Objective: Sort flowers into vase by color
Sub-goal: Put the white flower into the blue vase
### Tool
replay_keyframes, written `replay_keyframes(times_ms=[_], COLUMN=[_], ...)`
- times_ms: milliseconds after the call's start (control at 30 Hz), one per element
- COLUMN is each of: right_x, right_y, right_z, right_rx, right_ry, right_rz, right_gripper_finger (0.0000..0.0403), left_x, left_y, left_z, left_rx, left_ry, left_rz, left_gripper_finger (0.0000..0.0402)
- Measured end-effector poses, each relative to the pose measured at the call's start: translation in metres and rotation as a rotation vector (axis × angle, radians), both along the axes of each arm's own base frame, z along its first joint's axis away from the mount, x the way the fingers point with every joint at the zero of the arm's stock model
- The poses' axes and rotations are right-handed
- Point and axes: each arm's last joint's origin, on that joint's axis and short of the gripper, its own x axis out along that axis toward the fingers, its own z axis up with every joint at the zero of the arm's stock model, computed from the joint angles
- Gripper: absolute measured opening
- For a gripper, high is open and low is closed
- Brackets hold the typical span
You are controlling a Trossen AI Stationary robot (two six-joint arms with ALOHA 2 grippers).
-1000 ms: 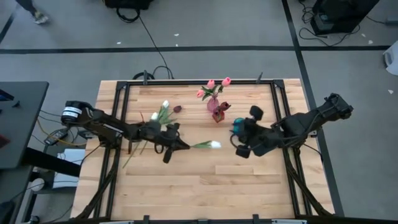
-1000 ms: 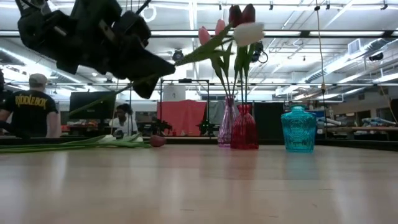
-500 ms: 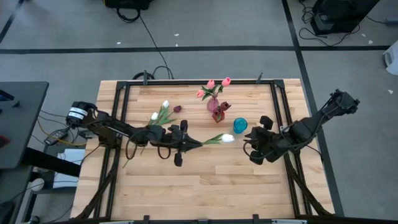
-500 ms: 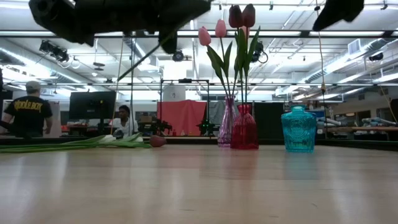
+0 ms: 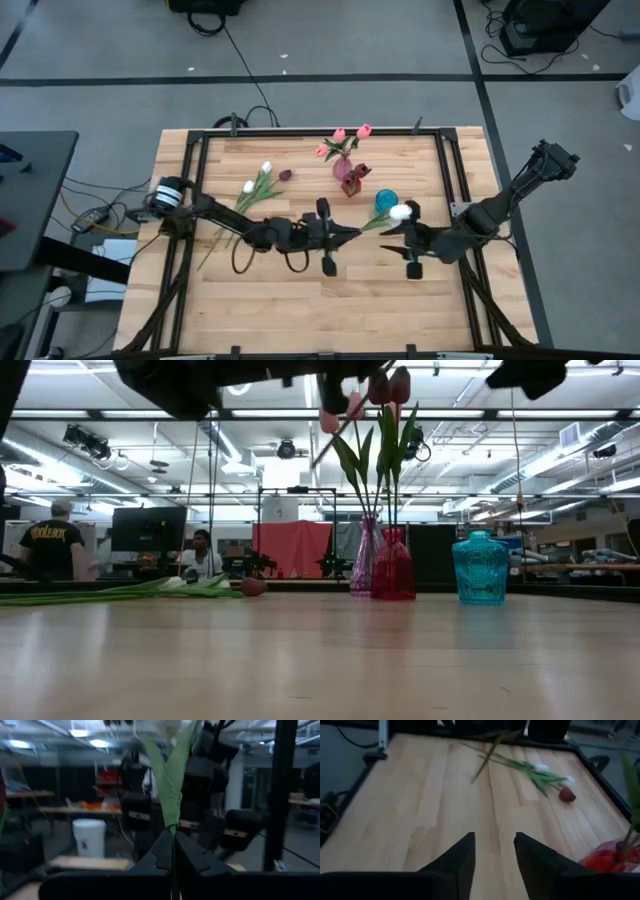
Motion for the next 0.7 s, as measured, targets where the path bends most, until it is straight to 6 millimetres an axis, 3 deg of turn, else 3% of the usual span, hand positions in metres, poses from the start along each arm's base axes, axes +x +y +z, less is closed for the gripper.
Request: replay_keyframes(times_ms=[133, 300, 467, 700], right_x=[-0.022, -0.041, -0.054, -0.071], right_y=[0.001, -0.007, -0.018, -0.033], right_z=[-0.002, -0.020, -0.029, -0.018], right_rx=[-0.017, -0.001, 0.004, -0.007], right_ry=[-0.078, -0.190, -0.236, -0.347], right_rz=[0.031, 0.097, 0.179, 0.252], right_gripper_finger=[0.0185, 0.0208, 0.0208, 0.0188], left_x=[0.016, 0.047, 0.076, 0.095], left_y=[-0.005, -0.009, -0.007, -0.004], left_z=[0.002, 0.000, 0.003, 0.010], left_rx=[0.013, 0.012, 0.022, 0.042], left_ry=[-0.087, -0.131, -0.166, -0.191], left_rz=[0.032, 0.051, 0.077, 0.101], left_gripper_finger=[0.0014, 0.0014, 0.0014, 0.0014])
